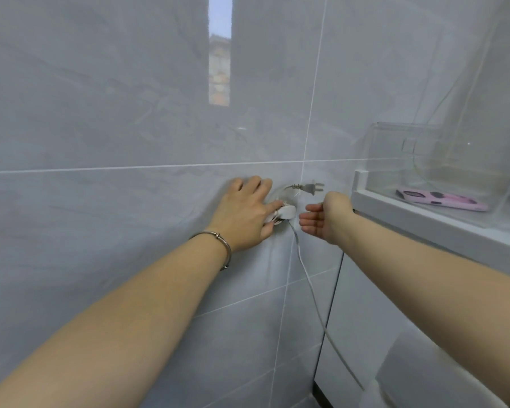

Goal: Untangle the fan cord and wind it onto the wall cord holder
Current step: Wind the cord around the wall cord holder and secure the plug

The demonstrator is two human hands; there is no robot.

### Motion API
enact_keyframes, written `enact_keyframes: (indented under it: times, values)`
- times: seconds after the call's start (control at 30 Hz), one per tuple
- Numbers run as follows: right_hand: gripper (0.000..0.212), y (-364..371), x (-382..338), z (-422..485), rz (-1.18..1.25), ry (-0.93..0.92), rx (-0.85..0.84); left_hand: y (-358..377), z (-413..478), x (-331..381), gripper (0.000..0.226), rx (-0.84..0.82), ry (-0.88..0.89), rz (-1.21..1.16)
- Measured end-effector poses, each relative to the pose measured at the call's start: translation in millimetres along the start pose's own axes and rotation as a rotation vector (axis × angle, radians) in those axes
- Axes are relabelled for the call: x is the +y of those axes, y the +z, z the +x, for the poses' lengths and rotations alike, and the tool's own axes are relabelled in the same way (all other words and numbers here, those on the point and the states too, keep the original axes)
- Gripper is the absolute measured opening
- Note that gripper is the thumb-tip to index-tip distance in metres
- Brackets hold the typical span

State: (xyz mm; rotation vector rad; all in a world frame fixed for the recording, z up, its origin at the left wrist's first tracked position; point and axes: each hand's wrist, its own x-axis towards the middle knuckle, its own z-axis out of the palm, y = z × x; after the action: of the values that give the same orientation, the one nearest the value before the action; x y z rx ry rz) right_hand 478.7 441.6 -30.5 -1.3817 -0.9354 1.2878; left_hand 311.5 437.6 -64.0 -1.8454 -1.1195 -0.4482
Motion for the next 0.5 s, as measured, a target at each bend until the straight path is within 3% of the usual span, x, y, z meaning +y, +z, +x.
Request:
enact_keyframes:
  times: [0.2, 0.5]
  values:
    - [0.03, 9.6, 17.4, -0.3, -0.278, 0.095, -0.218, -3.2, 1.9, -6.2, 0.045, -0.043, -0.005, 0.052]
    - [0.036, 10.4, 20.8, 17.1, -0.25, 0.137, -0.239, 1.4, -1.8, -25.3, 0.057, -0.017, 0.084, 0.077]
